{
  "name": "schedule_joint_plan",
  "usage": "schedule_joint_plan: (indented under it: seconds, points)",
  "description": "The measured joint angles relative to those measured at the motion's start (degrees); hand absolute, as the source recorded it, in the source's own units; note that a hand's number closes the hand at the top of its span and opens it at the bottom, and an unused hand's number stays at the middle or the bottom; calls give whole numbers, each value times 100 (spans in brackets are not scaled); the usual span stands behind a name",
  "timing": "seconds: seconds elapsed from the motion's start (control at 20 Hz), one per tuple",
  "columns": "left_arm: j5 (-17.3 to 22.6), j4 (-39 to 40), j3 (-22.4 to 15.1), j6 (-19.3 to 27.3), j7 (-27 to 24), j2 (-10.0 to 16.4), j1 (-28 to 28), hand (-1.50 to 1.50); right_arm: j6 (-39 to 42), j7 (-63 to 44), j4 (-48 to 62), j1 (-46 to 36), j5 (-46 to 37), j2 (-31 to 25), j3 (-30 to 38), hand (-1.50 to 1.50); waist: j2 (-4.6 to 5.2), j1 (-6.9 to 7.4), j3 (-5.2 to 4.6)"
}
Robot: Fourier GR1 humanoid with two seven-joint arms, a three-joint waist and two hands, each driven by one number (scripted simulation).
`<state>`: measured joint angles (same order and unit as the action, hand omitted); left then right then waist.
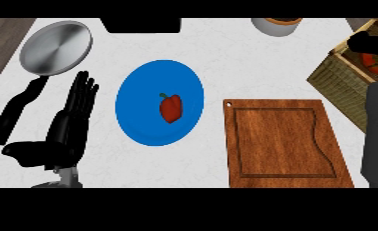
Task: Pick the tomato from the cutting board and place it in the basket
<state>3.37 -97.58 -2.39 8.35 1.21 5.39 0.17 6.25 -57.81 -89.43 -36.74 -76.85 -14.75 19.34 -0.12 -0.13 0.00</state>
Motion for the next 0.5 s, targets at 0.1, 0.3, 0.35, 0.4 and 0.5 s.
schedule_joint_plan:
  seconds: [0.1,0.3,0.35,0.4,0.5]
  points:
    - [-20,78,16,1,9,-20,-90,0,56,8,-37,134,59,-29,2,150,4,3,2]
    - [20,140,113,-80,-7,5,-138,0,-34,102,-92,431,314,-122,137,150,7,11,1]
    - [-26,141,89,-68,-73,-24,-76,0,-37,120,-121,487,380,-151,154,150,7,14,1]
    - [-44,135,73,-66,-79,-41,-69,0,-177,231,48,490,470,-218,249,150,9,21,0]
    - [-35,76,72,-121,-79,-31,21,0,-422,367,245,583,569,-279,334,150,11,28,1]
